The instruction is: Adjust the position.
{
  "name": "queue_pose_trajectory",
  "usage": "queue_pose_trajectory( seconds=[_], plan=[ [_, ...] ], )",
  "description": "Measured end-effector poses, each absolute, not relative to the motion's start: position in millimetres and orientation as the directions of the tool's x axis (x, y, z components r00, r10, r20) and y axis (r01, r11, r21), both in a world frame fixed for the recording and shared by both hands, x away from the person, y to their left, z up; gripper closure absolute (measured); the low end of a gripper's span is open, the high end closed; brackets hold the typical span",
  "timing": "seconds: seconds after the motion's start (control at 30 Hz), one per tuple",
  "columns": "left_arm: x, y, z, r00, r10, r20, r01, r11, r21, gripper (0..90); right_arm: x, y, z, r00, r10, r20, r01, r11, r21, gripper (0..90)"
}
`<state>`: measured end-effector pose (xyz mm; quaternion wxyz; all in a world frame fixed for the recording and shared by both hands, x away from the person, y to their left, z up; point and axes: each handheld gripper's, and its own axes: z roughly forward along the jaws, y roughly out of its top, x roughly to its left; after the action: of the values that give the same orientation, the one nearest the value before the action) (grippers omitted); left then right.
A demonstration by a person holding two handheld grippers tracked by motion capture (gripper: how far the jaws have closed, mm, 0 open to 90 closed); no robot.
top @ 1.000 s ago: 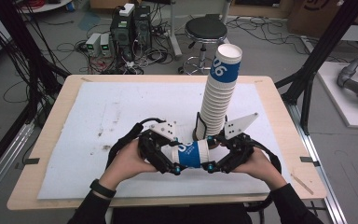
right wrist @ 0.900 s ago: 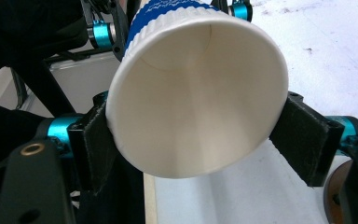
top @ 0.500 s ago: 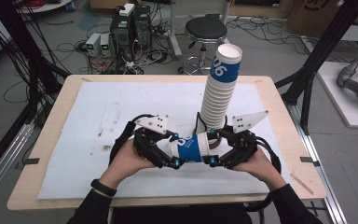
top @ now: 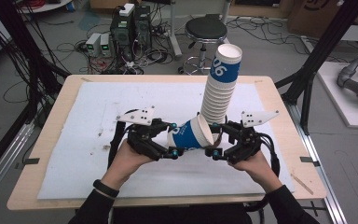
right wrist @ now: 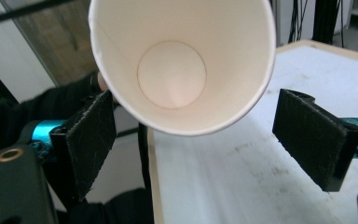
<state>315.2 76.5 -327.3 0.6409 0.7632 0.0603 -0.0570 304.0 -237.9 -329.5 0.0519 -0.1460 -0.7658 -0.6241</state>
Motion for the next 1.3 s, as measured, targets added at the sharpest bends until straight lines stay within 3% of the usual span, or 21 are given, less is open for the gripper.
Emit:
queue_pose_trajectory(
  seconds=[0.23, 0.33, 0.57, 0.93, 1.17, 1.3],
  plan=[
    [313.9, 69.6, -331.2, 0.985, 0.008, -0.173, 0.171, -0.179, 0.969, 29.7, 303.2, -232.5, -329.3, -0.951, 0.128, 0.282, 0.298, 0.132, 0.945, 14.1],
    [314.2, 66.3, -333.6, 0.986, 0.006, -0.168, 0.166, -0.197, 0.966, 29.7, 304.3, -232.4, -329.3, -0.954, 0.116, 0.276, 0.29, 0.124, 0.949, 20.9],
    [313.6, 62.9, -335.4, 0.986, 0.009, -0.165, 0.161, -0.263, 0.951, 28.5, 304.4, -232.9, -328.0, -0.959, 0.115, 0.258, 0.274, 0.157, 0.949, 23.8],
    [307.7, 46.2, -336.8, 0.995, 0.047, -0.092, 0.103, -0.495, 0.863, 23.4, 302.4, -225.9, -320.4, -0.971, 0.158, 0.177, 0.223, 0.353, 0.909, 25.7],
    [306.5, 36.0, -344.8, 0.995, 0.047, -0.092, 0.103, -0.543, 0.833, 23.8, 296.8, -216.7, -314.3, -0.979, 0.162, 0.121, 0.184, 0.465, 0.866, 25.7],
    [306.2, 34.8, -347.2, 0.994, 0.033, -0.101, 0.103, -0.535, 0.838, 29.5, 293.5, -213.9, -311.0, -0.982, 0.165, 0.096, 0.167, 0.493, 0.854, 25.7]
  ],
)
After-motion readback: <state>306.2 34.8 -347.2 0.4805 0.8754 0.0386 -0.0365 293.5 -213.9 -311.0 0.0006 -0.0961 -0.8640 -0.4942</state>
